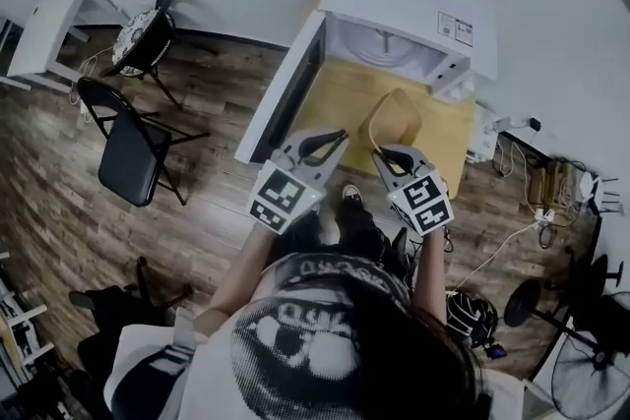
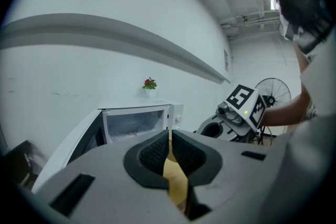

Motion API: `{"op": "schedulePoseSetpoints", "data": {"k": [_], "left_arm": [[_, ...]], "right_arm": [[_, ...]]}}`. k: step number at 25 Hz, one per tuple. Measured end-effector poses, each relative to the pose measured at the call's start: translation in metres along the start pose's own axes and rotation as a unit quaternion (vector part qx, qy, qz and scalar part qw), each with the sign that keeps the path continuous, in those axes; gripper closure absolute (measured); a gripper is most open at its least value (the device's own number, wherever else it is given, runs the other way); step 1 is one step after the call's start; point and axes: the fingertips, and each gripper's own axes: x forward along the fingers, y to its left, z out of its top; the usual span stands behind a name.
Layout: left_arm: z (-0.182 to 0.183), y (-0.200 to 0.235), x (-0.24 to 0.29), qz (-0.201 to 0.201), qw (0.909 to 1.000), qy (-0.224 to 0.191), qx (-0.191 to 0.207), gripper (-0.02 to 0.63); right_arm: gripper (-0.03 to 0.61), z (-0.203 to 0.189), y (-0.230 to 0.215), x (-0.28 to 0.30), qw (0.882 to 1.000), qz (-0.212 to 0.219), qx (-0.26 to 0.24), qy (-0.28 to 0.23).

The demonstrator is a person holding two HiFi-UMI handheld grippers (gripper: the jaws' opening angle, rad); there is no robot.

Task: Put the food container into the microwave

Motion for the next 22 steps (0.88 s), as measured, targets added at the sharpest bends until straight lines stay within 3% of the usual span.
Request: {"op": "schedulePoseSetpoints", "data": {"k": [13,22], "left_arm": [[0.003,0.007,0.035,0.103,0.9942,0.004,-0.029,0.598],[0.001,0.006,0.036,0.153,0.9875,0.004,-0.038,0.598]], "right_arm": [[0.554,-0.009,-0.056,0.032,0.991,0.097,-0.094,0.018],[0.554,-0.011,-0.087,0.067,0.979,0.127,-0.154,0.043]]}}
